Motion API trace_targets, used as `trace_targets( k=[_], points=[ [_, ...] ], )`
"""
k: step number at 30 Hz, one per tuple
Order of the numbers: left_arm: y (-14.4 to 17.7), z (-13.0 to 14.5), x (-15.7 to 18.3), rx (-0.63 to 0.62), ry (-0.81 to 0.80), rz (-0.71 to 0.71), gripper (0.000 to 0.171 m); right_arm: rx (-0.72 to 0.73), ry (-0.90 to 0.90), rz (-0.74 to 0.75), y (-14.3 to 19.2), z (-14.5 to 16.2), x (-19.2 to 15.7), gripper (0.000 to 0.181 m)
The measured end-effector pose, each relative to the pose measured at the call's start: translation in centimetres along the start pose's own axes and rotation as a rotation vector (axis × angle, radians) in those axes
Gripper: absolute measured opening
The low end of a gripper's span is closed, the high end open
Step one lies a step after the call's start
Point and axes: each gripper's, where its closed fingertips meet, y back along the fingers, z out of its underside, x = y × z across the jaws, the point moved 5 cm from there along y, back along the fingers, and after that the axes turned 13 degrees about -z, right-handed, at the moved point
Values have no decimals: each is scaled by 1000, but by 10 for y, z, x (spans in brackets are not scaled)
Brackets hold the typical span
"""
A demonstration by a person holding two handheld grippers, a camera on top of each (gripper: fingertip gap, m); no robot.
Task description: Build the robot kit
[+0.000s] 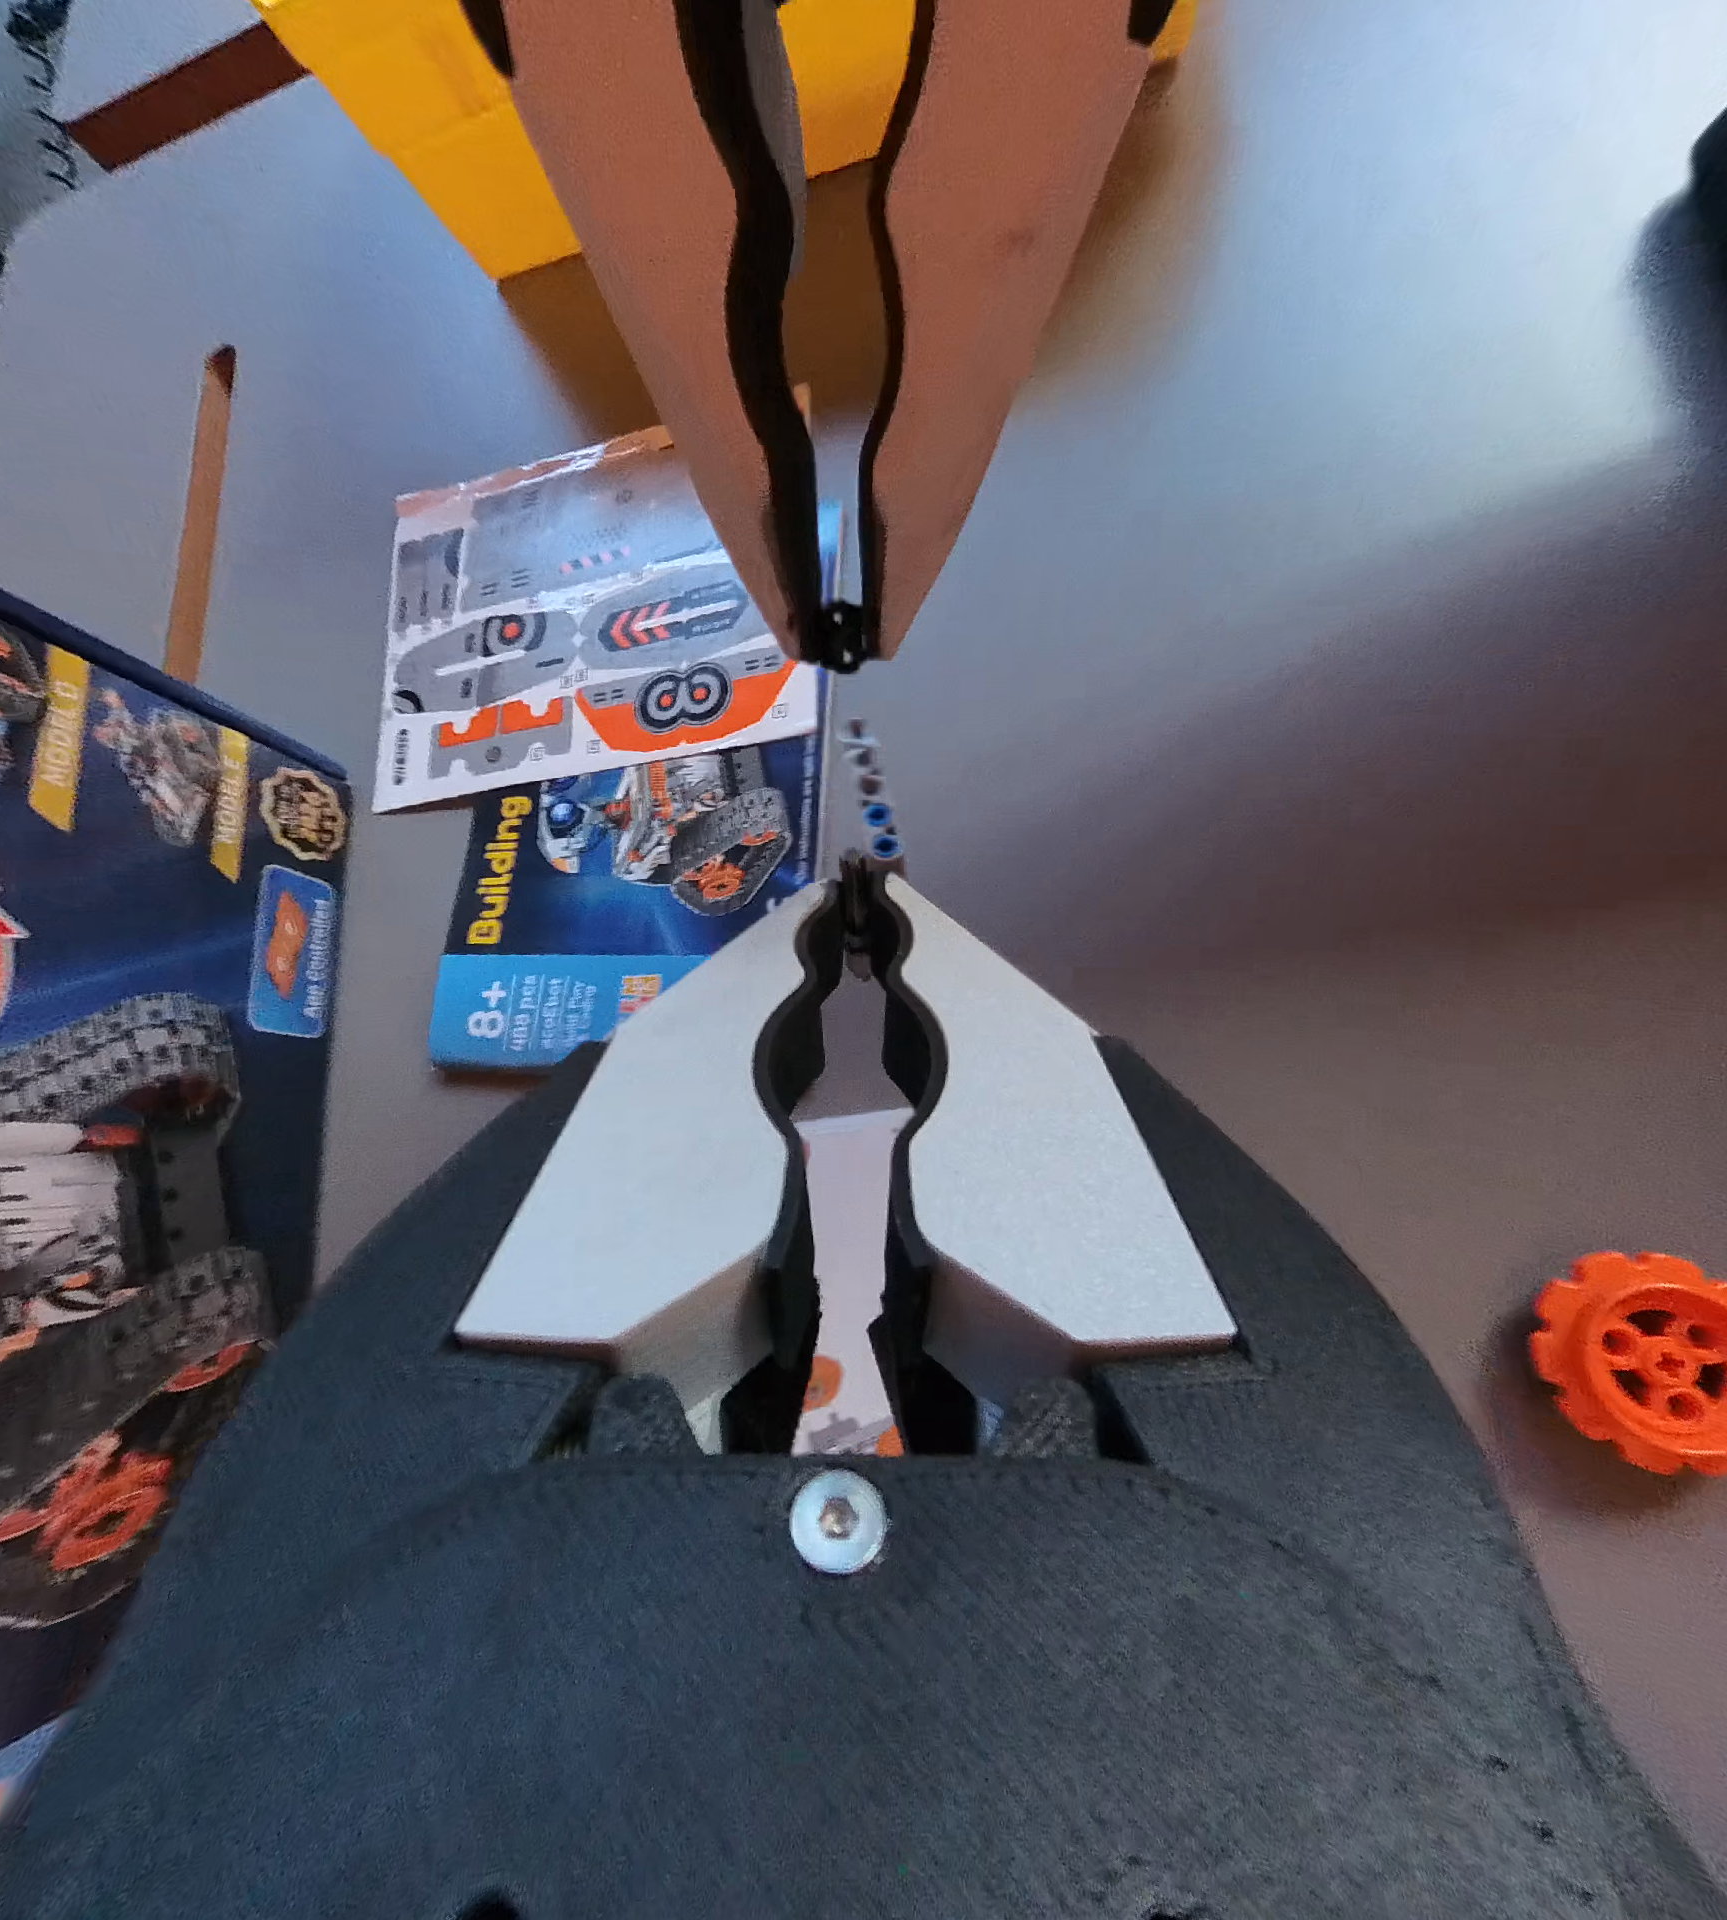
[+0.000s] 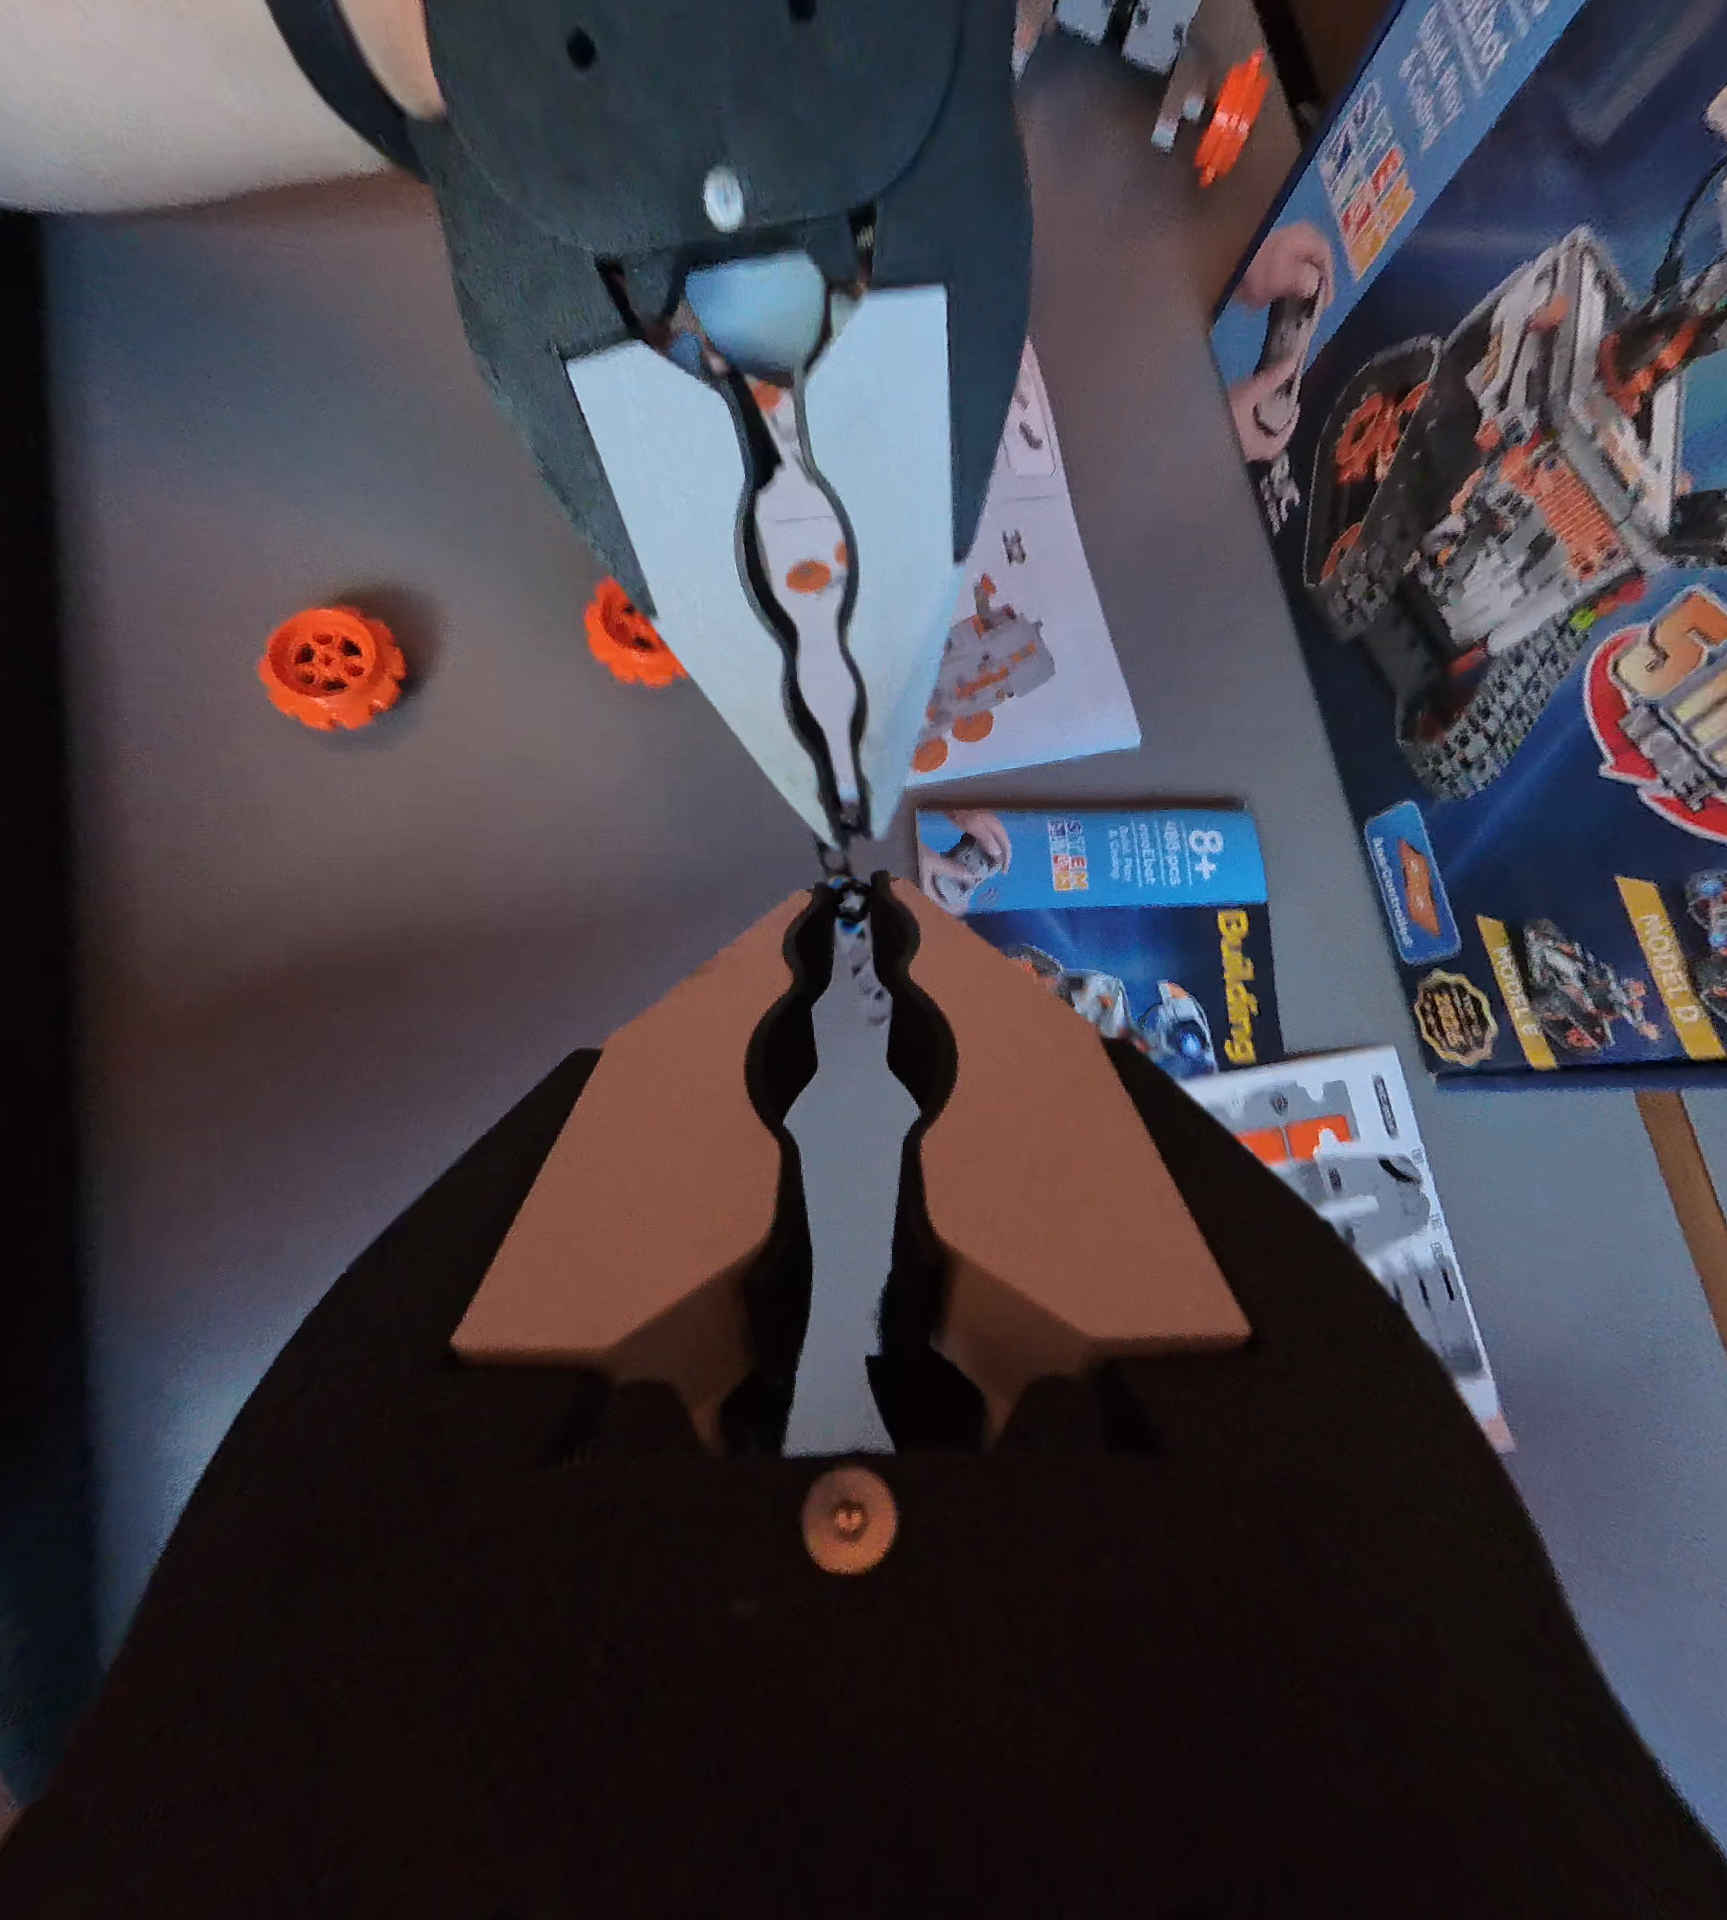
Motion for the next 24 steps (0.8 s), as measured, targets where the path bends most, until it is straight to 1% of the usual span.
trace_targets(
  k=[2, 3, 4, 6, 7, 8, 10, 13, 15, 17, 20, 22, 24],
  points=[
    [1, 2, 1, -11, -56, -2, 1, 47, 13, -11, -8, -5, -1, 5],
    [1, 2, 0, -14, -64, -6, 1, 52, 22, 7, -12, -4, 0, 5],
    [2, 3, -1, -19, -63, -6, 1, 53, 19, -10, -18, -3, -2, 5],
    [4, 8, 0, -55, -59, 16, 1, 29, -5, -10, -30, 10, -7, 5],
    [6, 13, -3, -83, -79, 0, 1, 8, -31, -46, -39, 20, -13, 5],
    [10, 18, -6, -115, -104, -12, 1, -47, -64, -75, -47, 31, -17, 5],
    [18, 29, -7, -185, -124, 11, 1, -181, -95, -86, -59, 48, -22, 6],
    [27, 28, -11, -174, -108, 18, 1, -352, -154, -104, -71, 59, -24, 6],
    [32, 25, -12, -168, -86, 19, 2, -401, -146, -114, -77, 63, -26, 6],
    [36, 26, -15, -183, -103, -2, 1, -397, -140, -120, -80, 63, -26, 7],
    [44, 27, -20, -196, -101, -22, 1, -362, -151, -115, -76, 61, -25, 21],
    [48, 26, -21, -180, -83, -11, 1, -232, -146, -108, -64, 53, -24, 22],
    [49, 22, -16, -151, -70, 28, 1, -60, -123, -32, -43, 38, -16, 21]
  ],
)
